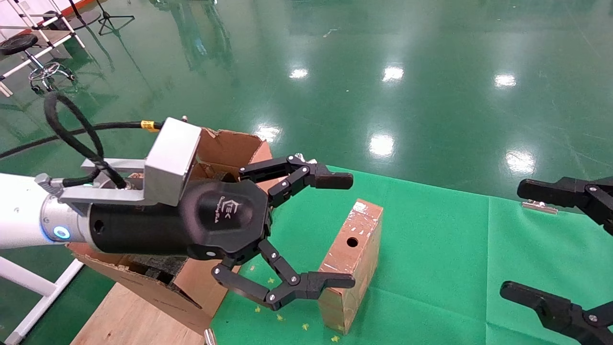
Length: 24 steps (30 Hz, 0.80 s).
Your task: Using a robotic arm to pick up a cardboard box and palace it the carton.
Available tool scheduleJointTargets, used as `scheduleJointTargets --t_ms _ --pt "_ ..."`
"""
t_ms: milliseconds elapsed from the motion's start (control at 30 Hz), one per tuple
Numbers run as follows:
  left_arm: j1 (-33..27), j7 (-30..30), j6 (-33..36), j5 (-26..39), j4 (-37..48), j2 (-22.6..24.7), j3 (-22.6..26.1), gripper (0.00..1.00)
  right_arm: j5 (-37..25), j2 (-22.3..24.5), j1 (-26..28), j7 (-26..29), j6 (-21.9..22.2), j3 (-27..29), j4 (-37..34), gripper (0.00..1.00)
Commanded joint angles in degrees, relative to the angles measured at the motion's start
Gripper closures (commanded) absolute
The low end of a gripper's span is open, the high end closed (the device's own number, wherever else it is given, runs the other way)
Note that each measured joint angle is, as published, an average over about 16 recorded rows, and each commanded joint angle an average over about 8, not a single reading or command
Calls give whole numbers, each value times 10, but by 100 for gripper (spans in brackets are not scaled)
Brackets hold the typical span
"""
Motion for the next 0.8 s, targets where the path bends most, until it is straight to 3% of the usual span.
scheduleJointTargets --t_ms 33,500,567,733,800 --pt "0 0 0 0 0 0 0 0 0 0 0 0 0 0 0 0" --pt "0 0 0 0 0 0 0 0 0 0 0 0 0 0 0 2" --pt "0 0 0 0 0 0 0 0 0 0 0 0 0 0 0 19" --pt "-2 3 -3 9 -2 -3 1 0 0 0 0 0 0 0 0 81" --pt "-4 6 -9 20 -5 -5 2 0 0 0 0 0 0 0 0 98"
